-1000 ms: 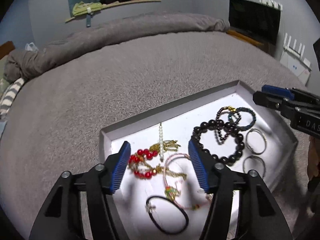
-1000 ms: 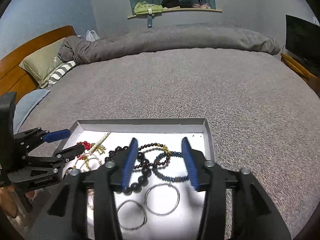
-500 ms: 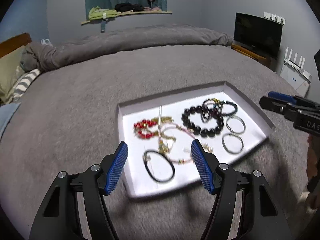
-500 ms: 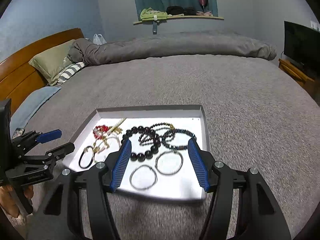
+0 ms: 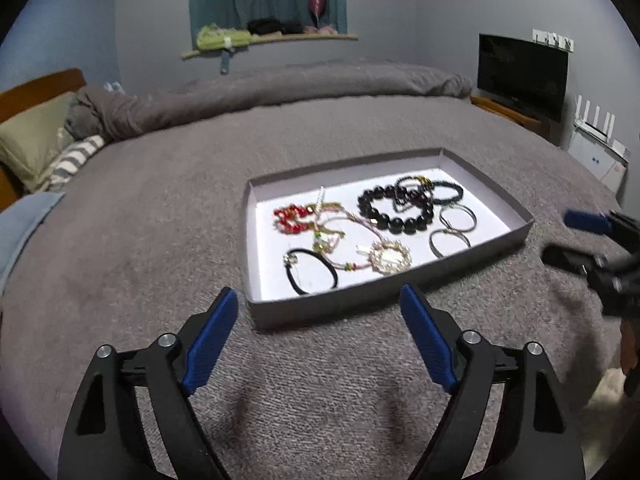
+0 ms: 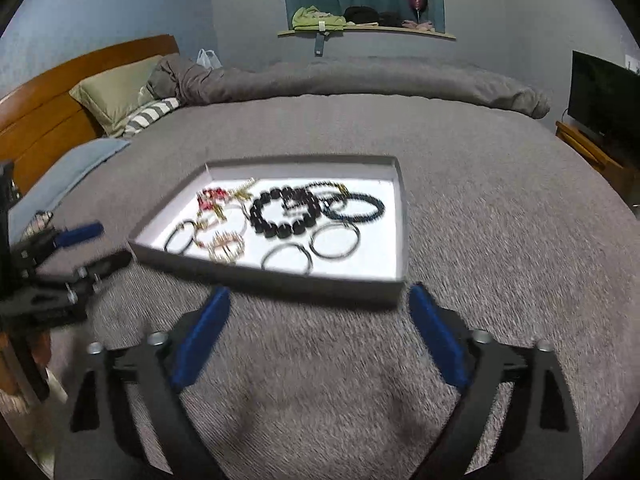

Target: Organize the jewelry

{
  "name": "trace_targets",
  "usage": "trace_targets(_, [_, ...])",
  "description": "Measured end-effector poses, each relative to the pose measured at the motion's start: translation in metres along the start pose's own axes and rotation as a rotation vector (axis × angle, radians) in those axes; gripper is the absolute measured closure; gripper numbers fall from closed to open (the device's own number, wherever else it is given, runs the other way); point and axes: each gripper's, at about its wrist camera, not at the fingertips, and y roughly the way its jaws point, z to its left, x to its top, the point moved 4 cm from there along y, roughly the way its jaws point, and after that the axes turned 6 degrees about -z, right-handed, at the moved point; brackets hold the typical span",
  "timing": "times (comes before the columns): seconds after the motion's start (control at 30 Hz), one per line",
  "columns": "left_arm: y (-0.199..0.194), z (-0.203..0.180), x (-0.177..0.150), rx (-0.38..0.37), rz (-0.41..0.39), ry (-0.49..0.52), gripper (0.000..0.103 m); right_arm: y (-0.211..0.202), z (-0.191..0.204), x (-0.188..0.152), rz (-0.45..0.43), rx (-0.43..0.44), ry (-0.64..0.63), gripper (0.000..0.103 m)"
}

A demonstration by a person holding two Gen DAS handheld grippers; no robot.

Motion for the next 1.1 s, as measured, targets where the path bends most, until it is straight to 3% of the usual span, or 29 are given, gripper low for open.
trace_targets(0.17, [0.003, 0.002, -0.005, -0.012, -0.009, -0.038, 0.009, -0.001, -0.008, -0.016, -0.014, -0.046, 0.002, 0.006])
trace_targets(0.37, [0.006, -0.007, -0.010, -0.014, -0.029, 0.001, 0.007, 0.007, -0.001, -0.014, -0.049, -0.090, -0.046, 0.006])
trace_targets(1.1, [0.009, -0.015, -0.018, -0.011, -0.014, 0.060, 0.006, 0.010, 0.003, -0.018, -0.038, -0.089, -0.043, 0.005])
